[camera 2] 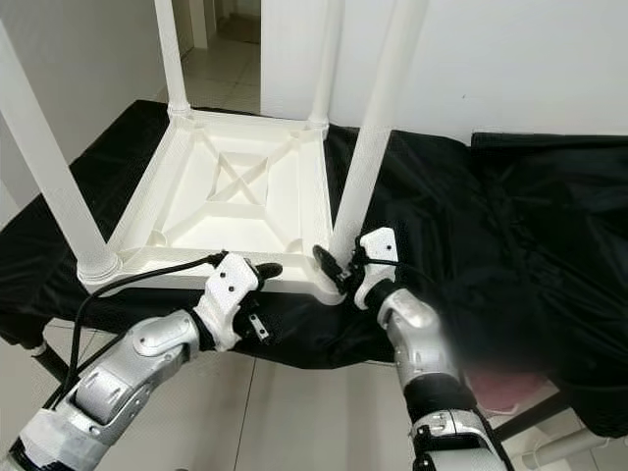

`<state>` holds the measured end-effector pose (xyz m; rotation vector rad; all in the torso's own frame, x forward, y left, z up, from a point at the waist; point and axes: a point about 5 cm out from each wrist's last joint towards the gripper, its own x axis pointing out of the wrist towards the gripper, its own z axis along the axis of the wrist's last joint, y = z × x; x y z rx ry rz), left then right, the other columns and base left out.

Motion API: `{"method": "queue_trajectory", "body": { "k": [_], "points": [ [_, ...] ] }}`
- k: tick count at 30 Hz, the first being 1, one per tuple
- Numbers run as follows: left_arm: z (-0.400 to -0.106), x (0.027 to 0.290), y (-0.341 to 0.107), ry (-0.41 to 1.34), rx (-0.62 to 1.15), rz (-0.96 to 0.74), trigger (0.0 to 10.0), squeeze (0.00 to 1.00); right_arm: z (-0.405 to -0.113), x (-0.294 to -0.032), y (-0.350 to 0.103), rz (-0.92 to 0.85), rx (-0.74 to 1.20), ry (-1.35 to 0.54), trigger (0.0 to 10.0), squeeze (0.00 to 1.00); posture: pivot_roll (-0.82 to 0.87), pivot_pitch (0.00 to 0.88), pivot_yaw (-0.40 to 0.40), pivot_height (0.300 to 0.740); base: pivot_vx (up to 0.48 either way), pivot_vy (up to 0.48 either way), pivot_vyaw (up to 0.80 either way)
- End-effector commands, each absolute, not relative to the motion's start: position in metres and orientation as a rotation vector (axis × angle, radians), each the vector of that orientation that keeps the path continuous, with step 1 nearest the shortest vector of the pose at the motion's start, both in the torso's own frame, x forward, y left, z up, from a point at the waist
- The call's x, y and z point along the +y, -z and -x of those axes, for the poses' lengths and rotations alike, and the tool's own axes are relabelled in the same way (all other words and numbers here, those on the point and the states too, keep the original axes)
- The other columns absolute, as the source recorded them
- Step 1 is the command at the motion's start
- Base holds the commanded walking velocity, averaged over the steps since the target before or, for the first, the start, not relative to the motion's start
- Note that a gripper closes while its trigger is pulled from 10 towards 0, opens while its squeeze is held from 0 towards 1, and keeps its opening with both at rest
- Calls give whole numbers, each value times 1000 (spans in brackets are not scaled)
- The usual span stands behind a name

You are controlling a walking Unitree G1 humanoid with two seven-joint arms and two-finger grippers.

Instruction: Building children table

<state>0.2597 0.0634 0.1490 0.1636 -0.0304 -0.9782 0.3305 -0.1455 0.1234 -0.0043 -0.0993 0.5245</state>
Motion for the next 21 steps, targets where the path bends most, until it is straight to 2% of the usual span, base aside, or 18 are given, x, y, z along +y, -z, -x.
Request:
{"method": "queue_trajectory", "body": {
  "k": [1,3,4,6,7,9,14,20,21],
  "points": [
    [-255,59,-148,1093,-18,-166,10000,0,-329,-149,-116,7,-55,-496,10000,0,62,0,-76,740,0,0,0],
    [-257,59,-148,1087,-20,-164,10000,0,-326,-134,-117,-74,-56,-373,10000,0,64,0,-83,740,0,0,0],
    [-257,59,-148,1087,-20,-164,10000,0,-326,-134,-117,-74,-56,-373,10000,0,64,0,-83,740,0,0,0],
    [-258,58,-148,1084,-24,-166,10000,0,-322,-124,-118,-135,-57,-194,10000,0,64,0,-84,740,0,0,0],
    [-258,58,-148,1084,-24,-166,10000,0,-322,-124,-118,-135,-57,-194,10000,0,64,0,-84,740,0,0,0],
    [-258,58,-148,1085,-25,-166,10000,0,-320,-118,-119,-167,-65,-75,10000,0,65,0,-85,740,0,0,0],
    [-257,59,-148,1083,-20,-163,10000,0,-316,-109,-119,-211,-55,-6,10000,0,72,0,-87,740,0,0,0],
    [-257,60,-147,1075,-12,-159,10000,0,-314,-103,-119,-196,-48,-31,10000,0,74,0,-85,740,0,0,0],
    [-257,61,-147,1074,-12,-159,10000,0,-313,-105,-120,-189,-52,-26,10000,718,74,0,-87,740,0,0,0]
  ]
}}
